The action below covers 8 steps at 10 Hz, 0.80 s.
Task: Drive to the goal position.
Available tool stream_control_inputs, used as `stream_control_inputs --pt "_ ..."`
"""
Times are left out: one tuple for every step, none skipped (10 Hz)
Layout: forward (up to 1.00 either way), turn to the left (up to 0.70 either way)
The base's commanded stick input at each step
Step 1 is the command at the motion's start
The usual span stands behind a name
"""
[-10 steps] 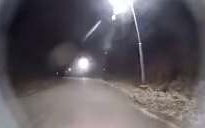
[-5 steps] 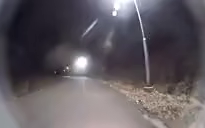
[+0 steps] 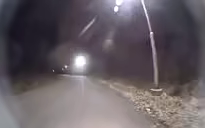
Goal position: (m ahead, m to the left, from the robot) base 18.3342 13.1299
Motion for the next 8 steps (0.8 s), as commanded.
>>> stream_control_inputs --pt "1.00 0.00" --pt "1.00 0.00" --pt "1.00 0.00" --pt "1.00 0.00" --pt "1.00 0.00" --pt "1.00 0.00" --pt "1.00 0.00" --pt "1.00 0.00"
